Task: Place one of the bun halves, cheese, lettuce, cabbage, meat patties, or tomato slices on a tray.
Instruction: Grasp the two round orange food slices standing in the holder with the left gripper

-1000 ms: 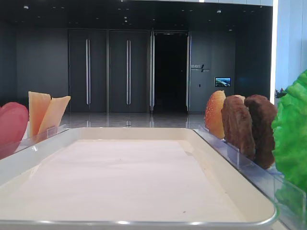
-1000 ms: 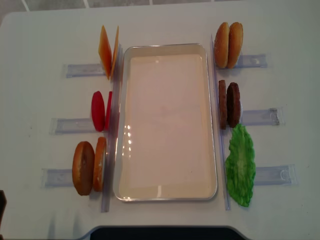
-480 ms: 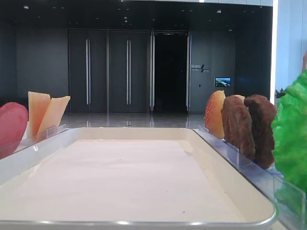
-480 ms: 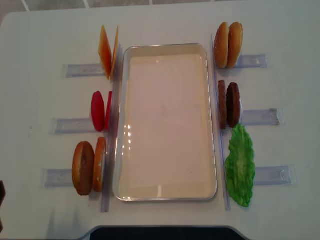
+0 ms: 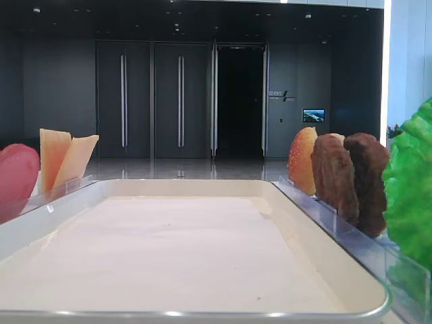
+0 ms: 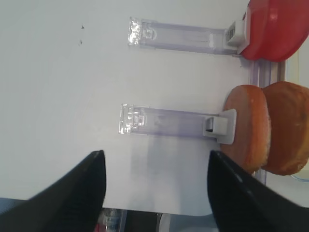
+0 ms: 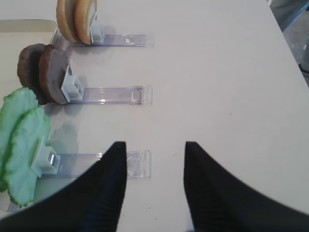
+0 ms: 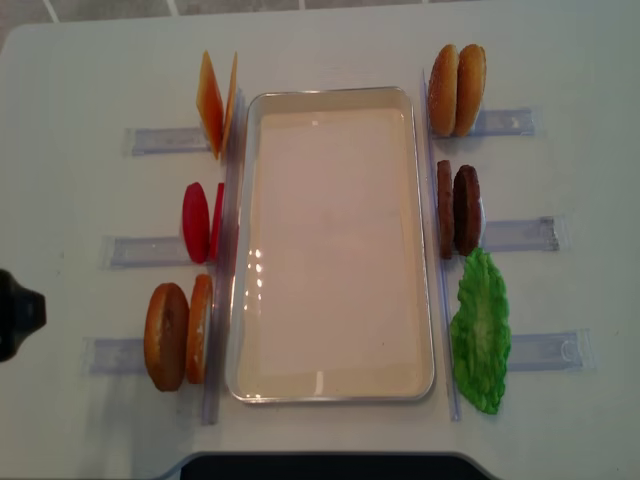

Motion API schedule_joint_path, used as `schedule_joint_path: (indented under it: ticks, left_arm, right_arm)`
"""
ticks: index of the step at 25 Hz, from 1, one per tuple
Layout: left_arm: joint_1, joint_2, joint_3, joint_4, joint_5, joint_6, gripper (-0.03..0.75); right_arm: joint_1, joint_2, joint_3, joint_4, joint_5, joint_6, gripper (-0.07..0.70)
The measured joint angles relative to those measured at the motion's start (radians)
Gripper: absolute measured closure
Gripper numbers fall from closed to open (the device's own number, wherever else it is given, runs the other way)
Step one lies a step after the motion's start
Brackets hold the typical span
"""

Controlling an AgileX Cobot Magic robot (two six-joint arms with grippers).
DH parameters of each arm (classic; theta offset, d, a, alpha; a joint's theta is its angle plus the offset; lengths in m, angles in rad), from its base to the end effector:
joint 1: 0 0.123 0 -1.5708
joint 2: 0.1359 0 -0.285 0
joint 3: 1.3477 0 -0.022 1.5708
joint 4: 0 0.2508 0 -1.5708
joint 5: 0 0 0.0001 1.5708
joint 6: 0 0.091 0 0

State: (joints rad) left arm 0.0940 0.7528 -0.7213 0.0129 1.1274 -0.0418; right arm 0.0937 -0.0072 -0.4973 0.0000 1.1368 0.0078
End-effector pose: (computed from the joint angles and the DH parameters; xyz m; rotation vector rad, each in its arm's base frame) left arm 0.1124 0.0117 0.3002 -0.1759 2.6369 0.0348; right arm -0.0090 -0.0008 0.2705 -0.0909 2.1145 0.0604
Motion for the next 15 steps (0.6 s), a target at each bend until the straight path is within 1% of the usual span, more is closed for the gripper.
schedule_joint_path:
  ticks: [4,7,11,15]
  left_arm:
    - [0.0,0.171,-0.076,-0.002,0.004,0.0,0.219]
    - [0.0,0.271,-0.109,-0.002,0.003,0.0,0.219]
    - [0.0,0.34,-0.116,-0.002,-0.019,0.0,0.219]
    - [0.0,0.35,-0.116,-0.002,-0.022,0.0,0.219]
  right_arm:
    - [0.0,0.0,0.0,0.0,0.0,0.0,0.328]
    - [0.0,0.0,0.0,0.0,0.0,0.0,0.328]
    - [0.0,0.0,0.0,0.0,0.0,0.0,0.328]
    - [0.0,0.0,0.0,0.0,0.0,0.0,0.328]
